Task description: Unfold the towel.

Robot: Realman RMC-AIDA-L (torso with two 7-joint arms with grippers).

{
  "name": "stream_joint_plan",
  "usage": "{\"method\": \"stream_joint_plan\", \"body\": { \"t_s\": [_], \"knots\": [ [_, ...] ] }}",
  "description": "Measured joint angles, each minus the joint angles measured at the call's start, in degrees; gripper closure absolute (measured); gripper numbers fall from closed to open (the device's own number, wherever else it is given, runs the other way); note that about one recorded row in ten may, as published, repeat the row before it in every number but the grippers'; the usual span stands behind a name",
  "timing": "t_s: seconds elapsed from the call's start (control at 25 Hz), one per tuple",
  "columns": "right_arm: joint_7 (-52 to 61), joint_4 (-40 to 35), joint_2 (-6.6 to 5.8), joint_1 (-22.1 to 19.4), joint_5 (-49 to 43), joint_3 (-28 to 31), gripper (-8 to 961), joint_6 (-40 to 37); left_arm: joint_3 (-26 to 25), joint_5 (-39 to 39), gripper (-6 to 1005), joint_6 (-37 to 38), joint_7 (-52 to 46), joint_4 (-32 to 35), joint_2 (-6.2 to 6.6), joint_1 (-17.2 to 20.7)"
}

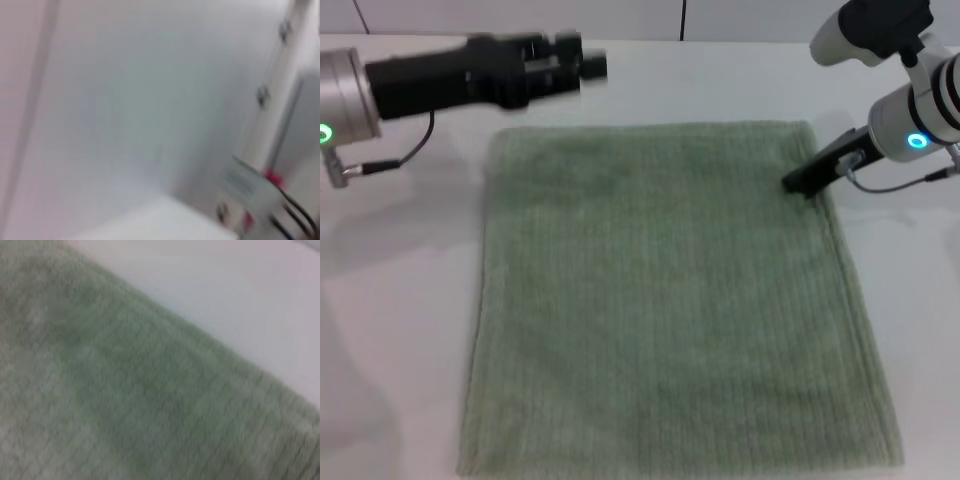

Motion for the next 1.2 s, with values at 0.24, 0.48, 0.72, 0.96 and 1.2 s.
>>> {"method": "stream_joint_plan", "body": {
  "t_s": [0.24, 0.48, 0.72, 0.96, 1.2],
  "knots": [
    [1.5, -3.0, 1.61, 1.3, -2.1, -0.4, 954, -3.8, -0.1, -15.3, 424, -9.4, 9.3, -10.6, -0.01, -0.2],
    [2.4, -6.9, 2.49, 2.4, -2.2, -1.5, 954, -7.6, 0.0, -23.1, 424, -18.9, 15.0, -16.3, -0.17, -1.0],
    [7.2, -11.9, 2.83, -0.4, 0.8, -12.2, 954, -22.4, -0.1, -32.6, 424, -24.5, 26.2, -23.1, -0.5, -2.0],
    [14.7, -14.4, 2.85, -8.3, 2.5, -31.1, 954, -54.6, -0.2, -41.8, 424, -27.0, 35.7, -28.5, -0.68, -3.2],
    [17.8, -7.5, 2.94, -14.8, 2.6, -46.6, 954, -90.9, -0.2, -50.5, 424, -28.9, 45.4, -33.9, -1.0, -4.6]
  ]
}}
